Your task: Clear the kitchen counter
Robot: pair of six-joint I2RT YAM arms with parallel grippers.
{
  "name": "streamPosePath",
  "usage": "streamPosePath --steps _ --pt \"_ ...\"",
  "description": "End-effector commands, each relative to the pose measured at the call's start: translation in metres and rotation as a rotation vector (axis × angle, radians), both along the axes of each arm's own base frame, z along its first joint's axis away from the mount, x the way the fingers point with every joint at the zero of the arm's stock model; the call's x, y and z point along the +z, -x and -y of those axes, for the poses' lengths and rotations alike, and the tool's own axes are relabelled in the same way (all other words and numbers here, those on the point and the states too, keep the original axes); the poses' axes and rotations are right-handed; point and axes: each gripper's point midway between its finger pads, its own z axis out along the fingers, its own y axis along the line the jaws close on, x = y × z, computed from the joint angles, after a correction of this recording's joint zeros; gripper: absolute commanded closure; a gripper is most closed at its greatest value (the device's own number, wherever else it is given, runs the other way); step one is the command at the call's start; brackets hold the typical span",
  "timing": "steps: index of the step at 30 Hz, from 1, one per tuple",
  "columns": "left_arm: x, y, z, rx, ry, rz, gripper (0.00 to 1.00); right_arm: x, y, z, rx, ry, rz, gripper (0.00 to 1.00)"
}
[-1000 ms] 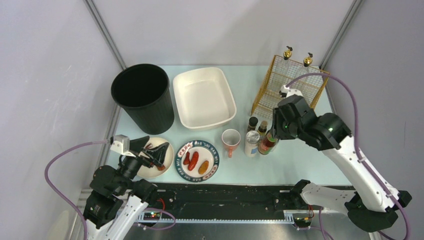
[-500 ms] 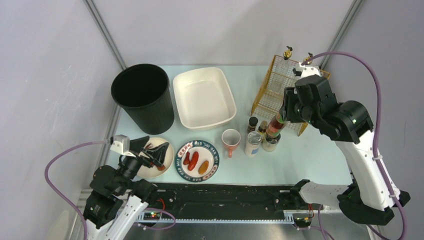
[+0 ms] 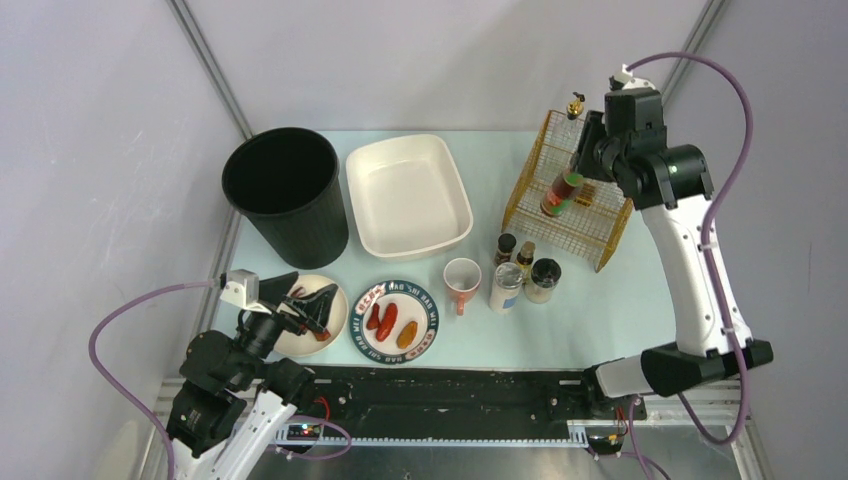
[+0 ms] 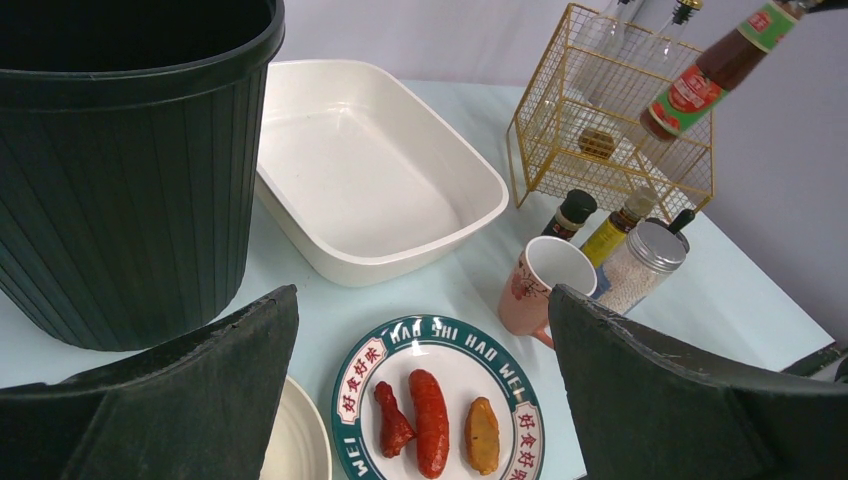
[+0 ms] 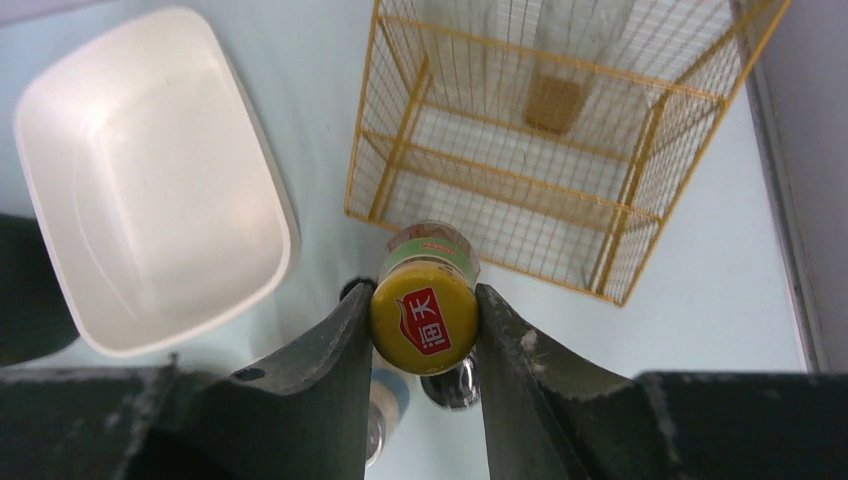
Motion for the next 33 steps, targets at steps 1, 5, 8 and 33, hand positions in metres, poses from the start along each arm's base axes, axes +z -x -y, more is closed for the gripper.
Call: streamPosePath --steps 1,5,8,33 --pt "0.002 -0.004 0.000 0.007 -0.003 0.014 0.02 0.073 -0.044 0.004 -0.034 -0.046 0.279 1.00" --pt "0.002 -0.004 0.000 0.009 -0.004 0.012 0.02 0.080 -0.066 0.009 -0.069 -0.032 0.306 1.00" --pt "0.002 -0.004 -0.001 0.014 -0.002 0.013 0.02 0.080 -0.081 0.013 -0.095 -0.018 0.313 1.00" --pt "-0.001 -0.007 -0.002 0.025 -0.009 -0.005 0.02 -0.004 -0.162 0.007 -0.130 -0.002 0.182 1.00"
